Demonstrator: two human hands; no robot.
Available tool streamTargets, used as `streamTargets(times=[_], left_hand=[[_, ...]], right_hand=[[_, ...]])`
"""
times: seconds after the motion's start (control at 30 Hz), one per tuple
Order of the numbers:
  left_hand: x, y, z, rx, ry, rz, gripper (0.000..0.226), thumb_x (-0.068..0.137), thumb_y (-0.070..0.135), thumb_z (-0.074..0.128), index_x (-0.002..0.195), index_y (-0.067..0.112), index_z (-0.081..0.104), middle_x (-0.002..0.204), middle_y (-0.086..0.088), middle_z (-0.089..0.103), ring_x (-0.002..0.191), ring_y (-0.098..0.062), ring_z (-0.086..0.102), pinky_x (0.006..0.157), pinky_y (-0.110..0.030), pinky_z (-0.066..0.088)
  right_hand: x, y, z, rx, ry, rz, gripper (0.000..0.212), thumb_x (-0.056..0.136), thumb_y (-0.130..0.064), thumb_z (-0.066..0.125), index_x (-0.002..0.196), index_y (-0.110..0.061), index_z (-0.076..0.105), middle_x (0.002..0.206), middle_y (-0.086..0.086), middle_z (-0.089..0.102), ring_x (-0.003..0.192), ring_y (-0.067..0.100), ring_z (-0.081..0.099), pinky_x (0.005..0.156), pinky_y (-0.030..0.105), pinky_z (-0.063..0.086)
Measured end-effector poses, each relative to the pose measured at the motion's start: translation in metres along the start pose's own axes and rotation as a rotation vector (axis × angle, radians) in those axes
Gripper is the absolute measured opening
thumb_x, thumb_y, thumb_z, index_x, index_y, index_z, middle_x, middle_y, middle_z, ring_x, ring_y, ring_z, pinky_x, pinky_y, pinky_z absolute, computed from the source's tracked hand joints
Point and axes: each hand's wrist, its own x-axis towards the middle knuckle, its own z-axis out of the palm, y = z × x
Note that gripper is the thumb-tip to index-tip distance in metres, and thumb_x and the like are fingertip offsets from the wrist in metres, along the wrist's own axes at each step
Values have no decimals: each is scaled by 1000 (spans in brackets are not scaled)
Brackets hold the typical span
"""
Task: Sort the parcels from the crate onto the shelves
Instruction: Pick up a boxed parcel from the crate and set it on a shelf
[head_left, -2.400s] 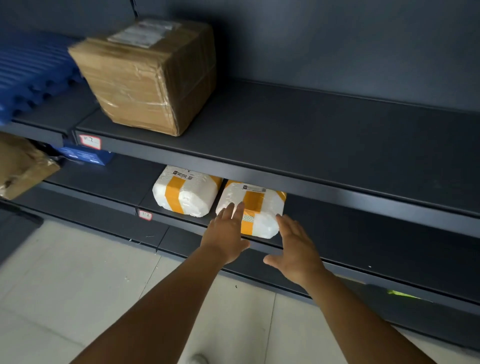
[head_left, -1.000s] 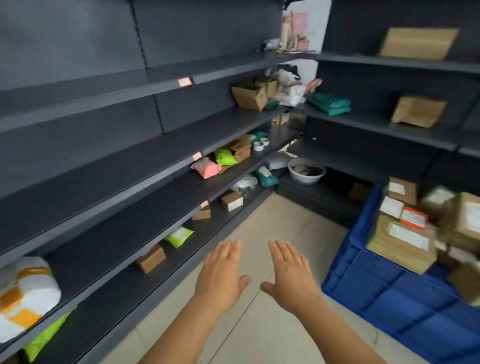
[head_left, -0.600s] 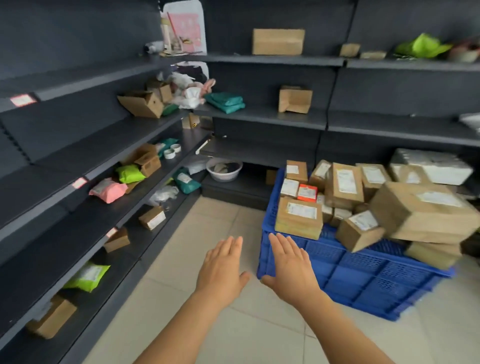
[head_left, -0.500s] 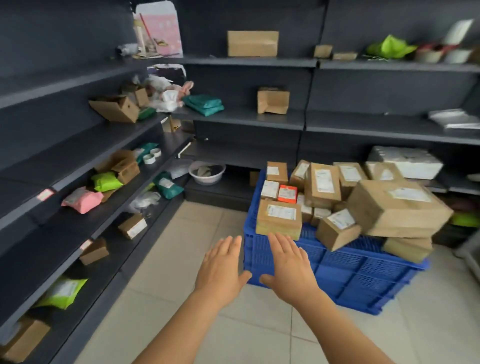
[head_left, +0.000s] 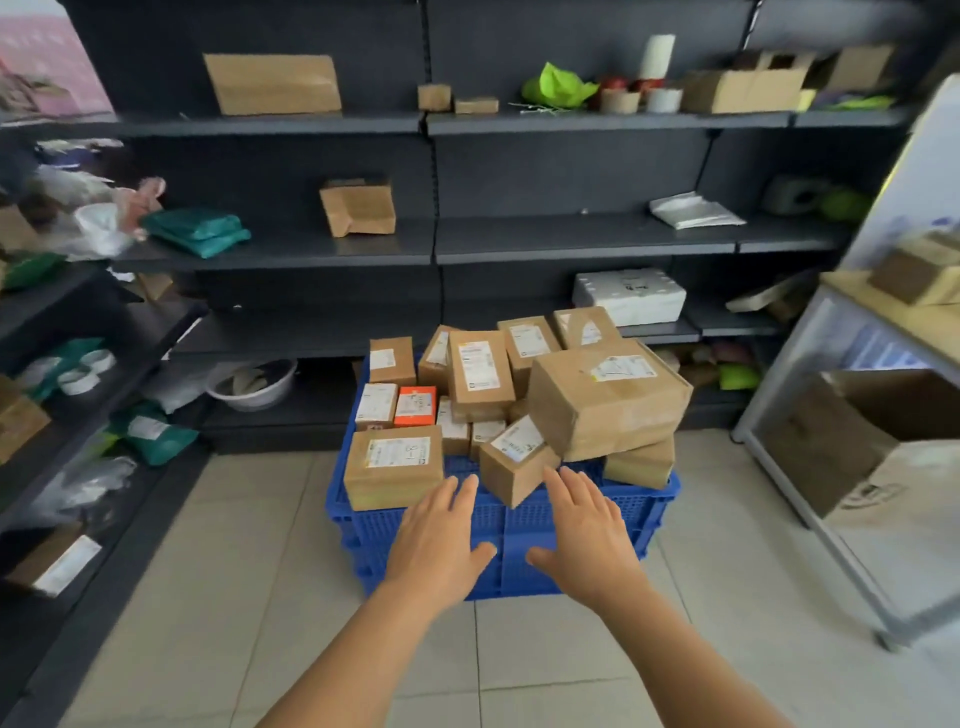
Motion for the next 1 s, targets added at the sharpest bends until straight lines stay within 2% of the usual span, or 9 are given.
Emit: streamTargets(times=[0.13,0.27,0.37,0.6,0.73,0.87,1.0], left_hand=[[37,29,7,-9,-26,88,77,96,39,53,154,23,5,161,2,9,147,-19,9,117,-35,17],[82,48,17,15,-31,174,77,95,41,53,154,23,7,159,1,13,145,-20,16,118,-36,21],[124,55,24,-1,-75,184,77,95,43,51,154,24,5,161,1,9,147,-21,11,119,-38,17],[222,65,22,-62,-98,190,78,95,45,52,154,26,6,162,1,9,148,-19,10,119,-38,18],[266,73,27,-72,-148,216,79,94,44,54,154,24,6,160,1,12,147,-19,13,118,-39,22],[302,80,39,-88,-211,204,83,92,46,55,154,25,3,162,2,6,148,-20,9,118,-43,21],[347,83,44,-91,-217,169,86,92,46,56,154,24,0,162,1,0,148,-22,6,119,-43,19]], right_hand=[[14,35,-3,1,-3,104,95,88,-43,63,154,-21,-1,162,-2,1,149,21,-1,120,39,9],[35,67,-6,0,22,190,94,86,-44,64,154,-22,3,161,-3,6,149,20,3,120,39,13],[60,87,-13,19,59,237,92,82,-43,67,152,-25,10,158,-6,15,146,17,12,118,38,20],[142,121,-31,50,42,370,96,83,-42,67,154,-23,5,161,-3,11,148,20,10,120,39,14],[179,137,-35,96,54,425,92,82,-41,68,152,-24,10,158,-3,17,145,21,17,117,39,20],[202,158,-32,201,57,512,98,81,-44,71,153,-22,9,158,-2,20,143,22,22,116,40,26],[221,178,-19,341,39,575,103,81,-44,72,154,-23,2,159,-1,13,145,23,18,116,41,26]])
